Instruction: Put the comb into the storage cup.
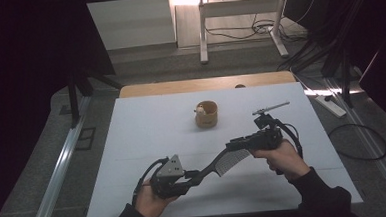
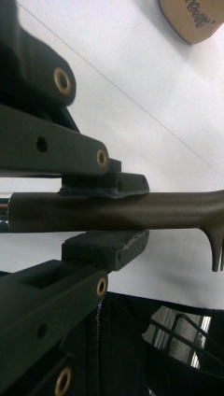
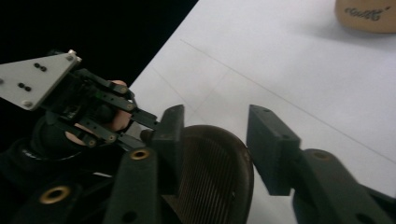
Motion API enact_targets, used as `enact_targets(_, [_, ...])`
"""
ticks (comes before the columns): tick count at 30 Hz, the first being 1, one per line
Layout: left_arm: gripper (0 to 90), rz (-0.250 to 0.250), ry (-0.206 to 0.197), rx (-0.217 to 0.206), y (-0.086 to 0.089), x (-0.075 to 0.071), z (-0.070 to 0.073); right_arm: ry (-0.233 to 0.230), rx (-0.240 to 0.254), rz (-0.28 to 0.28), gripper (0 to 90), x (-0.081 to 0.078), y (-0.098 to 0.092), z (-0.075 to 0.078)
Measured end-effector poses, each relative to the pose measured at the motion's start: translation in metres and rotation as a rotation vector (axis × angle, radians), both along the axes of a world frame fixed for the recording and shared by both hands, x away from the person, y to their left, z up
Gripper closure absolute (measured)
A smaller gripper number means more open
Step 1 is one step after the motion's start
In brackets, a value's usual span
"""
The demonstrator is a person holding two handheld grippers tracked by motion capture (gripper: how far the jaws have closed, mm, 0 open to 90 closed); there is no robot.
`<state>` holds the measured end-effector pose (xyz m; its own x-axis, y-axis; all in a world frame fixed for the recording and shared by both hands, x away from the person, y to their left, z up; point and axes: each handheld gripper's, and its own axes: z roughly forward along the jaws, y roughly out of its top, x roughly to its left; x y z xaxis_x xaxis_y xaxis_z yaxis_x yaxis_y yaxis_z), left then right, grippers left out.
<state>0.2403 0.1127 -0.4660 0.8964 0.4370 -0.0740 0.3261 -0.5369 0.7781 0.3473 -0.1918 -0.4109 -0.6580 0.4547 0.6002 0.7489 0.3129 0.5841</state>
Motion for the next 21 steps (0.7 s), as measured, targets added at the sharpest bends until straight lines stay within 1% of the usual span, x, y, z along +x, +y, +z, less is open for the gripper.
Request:
enact_targets(4, [72.3, -0.001, -0.002, 0.002, 0.0, 0.0, -0.0002, 0.02, 0.014, 0.004, 68.5, 0.0015, -0.001, -0.001])
enact_targets(7, [72.3, -0.006, -0.007, 0.007, 0.0003, -0.0001, -0.0002, 0.025, 0.016, 0.0, 73.7, 0.0023, -0.0021, -0.002])
enact_targets(11, [72.2, -0.004, -0.011, 0.013, -0.0011, -0.0005, -0.001, 0.066, 0.039, -0.003, 76.7, 0.0041, -0.004, -0.0037])
enact_targets(13, [72.2, -0.01, -0.016, 0.018, -0.0016, -0.0004, -0.0017, 0.104, 0.072, -0.006, 80.7, 0.0052, -0.0056, -0.0041])
enact_targets(14, [72.2, -0.013, -0.01, 0.015, -0.0021, -0.0001, -0.002, 0.12, 0.095, -0.003, 81.6, 0.0062, -0.0066, -0.0046])
enact_targets(19, [71.9, -0.017, -0.001, 0.036, -0.0049, 0.0014, -0.0049, 0.154, 0.114, 0.011, 84.1, 0.0064, -0.0064, -0.0045])
enact_targets(21, [71.7, -0.019, 0.004, 0.043, -0.0051, 0.0023, -0.0057, 0.163, 0.113, 0.011, 84.5, 0.0058, -0.0052, -0.0038])
